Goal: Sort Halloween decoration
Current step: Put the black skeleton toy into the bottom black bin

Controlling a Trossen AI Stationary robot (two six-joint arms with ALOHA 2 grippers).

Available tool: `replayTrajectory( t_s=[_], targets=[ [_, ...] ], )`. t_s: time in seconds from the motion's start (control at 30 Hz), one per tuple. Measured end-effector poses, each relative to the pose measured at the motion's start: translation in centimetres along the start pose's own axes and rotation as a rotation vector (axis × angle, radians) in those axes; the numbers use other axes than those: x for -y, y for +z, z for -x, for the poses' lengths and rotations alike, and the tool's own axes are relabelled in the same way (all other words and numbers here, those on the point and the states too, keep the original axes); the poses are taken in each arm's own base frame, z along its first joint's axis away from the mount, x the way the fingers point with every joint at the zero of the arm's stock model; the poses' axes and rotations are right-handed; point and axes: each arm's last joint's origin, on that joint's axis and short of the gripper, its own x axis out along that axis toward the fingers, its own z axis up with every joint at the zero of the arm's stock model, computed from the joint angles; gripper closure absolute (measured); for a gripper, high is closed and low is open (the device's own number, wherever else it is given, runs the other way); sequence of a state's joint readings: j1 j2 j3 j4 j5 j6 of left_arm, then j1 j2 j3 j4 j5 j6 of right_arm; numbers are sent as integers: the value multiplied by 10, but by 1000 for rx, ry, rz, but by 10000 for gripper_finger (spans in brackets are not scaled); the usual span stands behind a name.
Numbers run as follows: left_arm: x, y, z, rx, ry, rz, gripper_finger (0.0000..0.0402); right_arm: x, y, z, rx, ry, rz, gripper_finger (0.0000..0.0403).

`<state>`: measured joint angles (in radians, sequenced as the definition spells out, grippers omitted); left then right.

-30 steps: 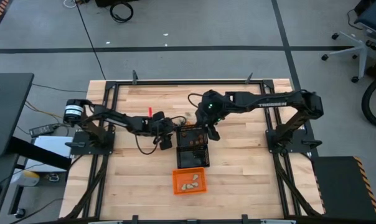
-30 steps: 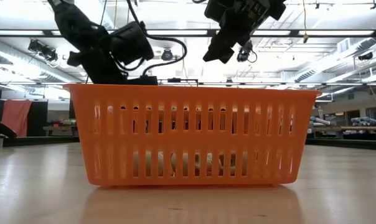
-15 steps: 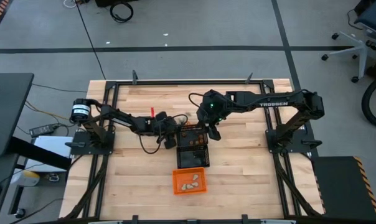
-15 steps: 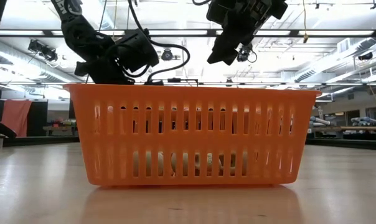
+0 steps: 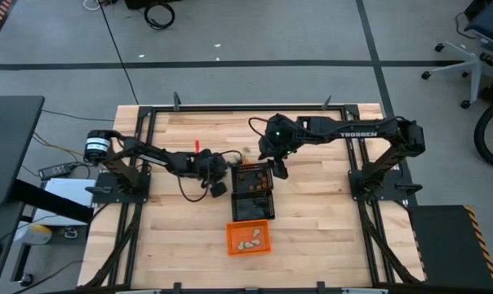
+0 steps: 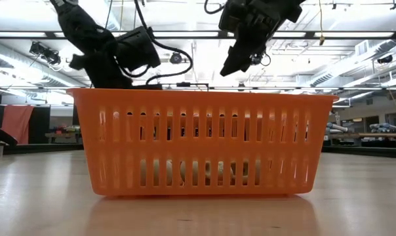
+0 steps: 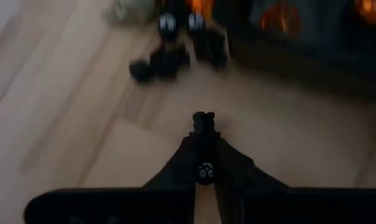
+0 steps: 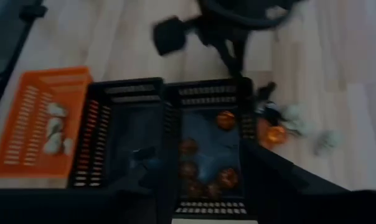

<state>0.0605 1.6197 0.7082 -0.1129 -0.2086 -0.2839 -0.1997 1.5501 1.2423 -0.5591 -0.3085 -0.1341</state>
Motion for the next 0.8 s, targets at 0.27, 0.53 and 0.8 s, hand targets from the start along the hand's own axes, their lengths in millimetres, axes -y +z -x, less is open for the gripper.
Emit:
replayTrajectory(
  t_s=[0.27, 0.53, 0.8],
  targets=[
    [9, 3, 37, 30, -106, 14, 363, 14, -1, 4, 9, -33, 19, 234],
    [37, 15, 66, 149, -482, 86, 361, 35, -4, 11, 5, -176, -25, 234],
    [59, 26, 63, 264, -573, 190, 360, 46, 0, 15, 80, -207, -59, 234]
  ],
)
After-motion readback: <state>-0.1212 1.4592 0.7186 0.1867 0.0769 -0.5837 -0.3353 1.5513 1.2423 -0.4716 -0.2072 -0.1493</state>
